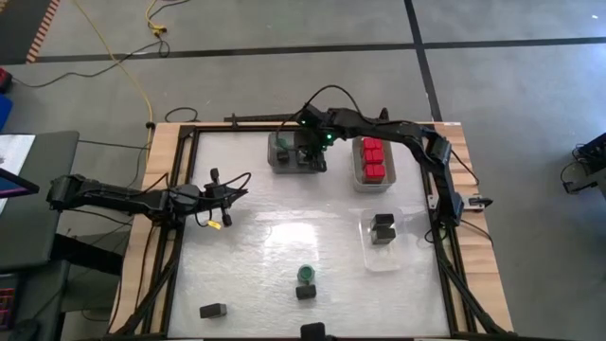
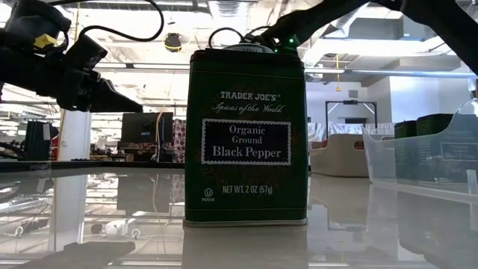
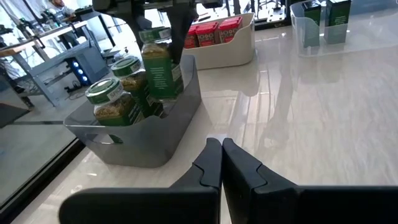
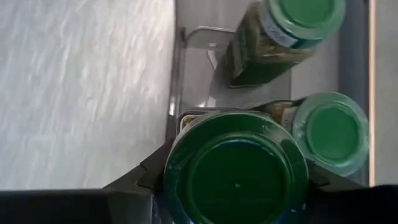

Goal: Sort spices by type
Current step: Put the center green seasoning bottle into the black bin

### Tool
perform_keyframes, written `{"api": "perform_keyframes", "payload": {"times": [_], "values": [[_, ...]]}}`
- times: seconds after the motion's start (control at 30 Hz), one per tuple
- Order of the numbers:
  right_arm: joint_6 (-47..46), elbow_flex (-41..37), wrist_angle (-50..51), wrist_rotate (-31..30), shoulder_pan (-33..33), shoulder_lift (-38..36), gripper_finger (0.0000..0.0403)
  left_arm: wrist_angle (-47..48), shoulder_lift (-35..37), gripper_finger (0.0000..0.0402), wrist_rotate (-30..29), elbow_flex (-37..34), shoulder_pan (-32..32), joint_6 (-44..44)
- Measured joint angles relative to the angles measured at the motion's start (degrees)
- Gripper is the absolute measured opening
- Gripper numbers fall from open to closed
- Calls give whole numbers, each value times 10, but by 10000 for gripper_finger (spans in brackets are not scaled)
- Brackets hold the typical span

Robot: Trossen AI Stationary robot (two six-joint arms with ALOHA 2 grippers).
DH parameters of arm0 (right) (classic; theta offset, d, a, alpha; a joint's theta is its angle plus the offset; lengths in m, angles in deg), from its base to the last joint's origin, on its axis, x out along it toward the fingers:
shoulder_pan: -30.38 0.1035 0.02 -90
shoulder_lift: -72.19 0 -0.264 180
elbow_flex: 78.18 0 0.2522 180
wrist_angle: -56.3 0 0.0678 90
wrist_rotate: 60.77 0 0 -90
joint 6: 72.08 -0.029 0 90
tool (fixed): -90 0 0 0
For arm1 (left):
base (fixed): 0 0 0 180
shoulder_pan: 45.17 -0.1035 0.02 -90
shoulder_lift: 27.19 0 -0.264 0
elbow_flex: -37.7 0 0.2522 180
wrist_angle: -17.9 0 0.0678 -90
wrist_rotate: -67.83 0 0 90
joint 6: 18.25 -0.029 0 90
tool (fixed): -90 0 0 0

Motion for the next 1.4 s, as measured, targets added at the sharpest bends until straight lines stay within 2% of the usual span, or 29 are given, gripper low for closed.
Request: {"api": "perform_keyframes", "payload": {"times": [0.57,0.7,0.8,1.1,1.4], "values": [[18,1,-15,-1,4,28,217,3,0,0,-4,0,0,1],[16,1,4,-2,4,28,254,3,0,0,-4,0,0,0],[16,1,-1,-2,4,28,264,3,0,0,-4,0,0,-2],[16,1,5,-2,5,28,241,4,0,0,-4,0,0,-1],[25,1,0,-2,5,28,239,4,0,0,-4,0,0,-1]]}}
